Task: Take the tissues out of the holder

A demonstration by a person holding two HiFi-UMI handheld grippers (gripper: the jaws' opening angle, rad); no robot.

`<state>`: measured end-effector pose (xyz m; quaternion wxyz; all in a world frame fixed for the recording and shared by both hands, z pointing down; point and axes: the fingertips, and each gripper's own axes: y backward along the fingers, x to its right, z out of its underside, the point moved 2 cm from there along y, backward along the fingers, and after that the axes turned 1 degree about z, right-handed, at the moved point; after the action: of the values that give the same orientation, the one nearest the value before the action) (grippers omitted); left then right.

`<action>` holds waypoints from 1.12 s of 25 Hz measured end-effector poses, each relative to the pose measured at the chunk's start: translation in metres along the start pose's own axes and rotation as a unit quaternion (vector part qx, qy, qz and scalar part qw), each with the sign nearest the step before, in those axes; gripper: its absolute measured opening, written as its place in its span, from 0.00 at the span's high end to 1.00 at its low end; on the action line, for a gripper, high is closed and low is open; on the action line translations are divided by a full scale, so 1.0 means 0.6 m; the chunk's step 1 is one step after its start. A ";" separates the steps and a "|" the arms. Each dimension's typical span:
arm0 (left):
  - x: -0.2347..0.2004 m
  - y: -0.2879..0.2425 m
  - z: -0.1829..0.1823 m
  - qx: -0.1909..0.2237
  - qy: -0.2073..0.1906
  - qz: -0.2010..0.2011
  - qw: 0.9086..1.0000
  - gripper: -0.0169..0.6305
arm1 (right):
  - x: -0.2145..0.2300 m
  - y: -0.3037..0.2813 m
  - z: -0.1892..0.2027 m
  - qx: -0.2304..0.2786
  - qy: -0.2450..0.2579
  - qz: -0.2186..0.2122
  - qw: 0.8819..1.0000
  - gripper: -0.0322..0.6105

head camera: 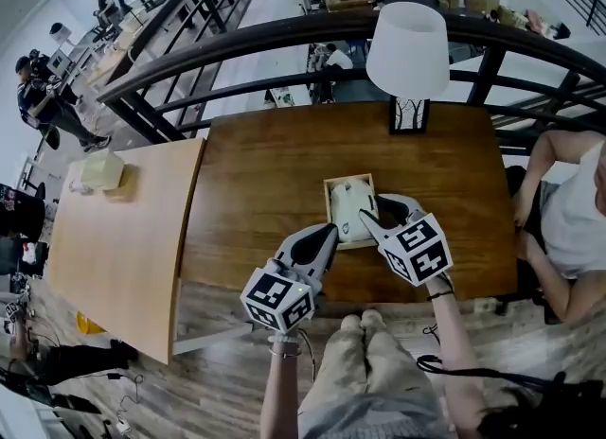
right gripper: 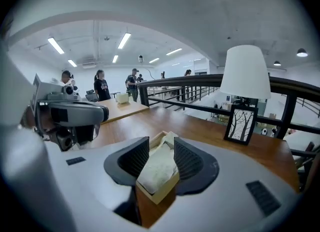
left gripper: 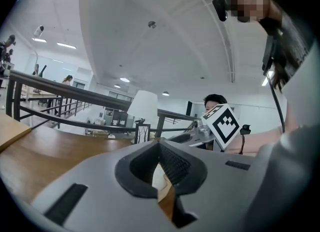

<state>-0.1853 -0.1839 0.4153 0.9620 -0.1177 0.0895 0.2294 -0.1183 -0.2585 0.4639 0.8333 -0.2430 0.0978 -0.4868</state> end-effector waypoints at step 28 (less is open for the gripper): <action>-0.081 -0.076 0.036 -0.026 0.028 0.007 0.999 0.96 | 0.045 -0.099 0.002 -0.059 0.056 0.008 0.997 0.93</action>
<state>-0.2044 -0.2379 0.4555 0.9543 -0.1482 0.1111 0.2346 -0.1494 -0.3058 0.4963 0.8147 -0.2636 0.1747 -0.4860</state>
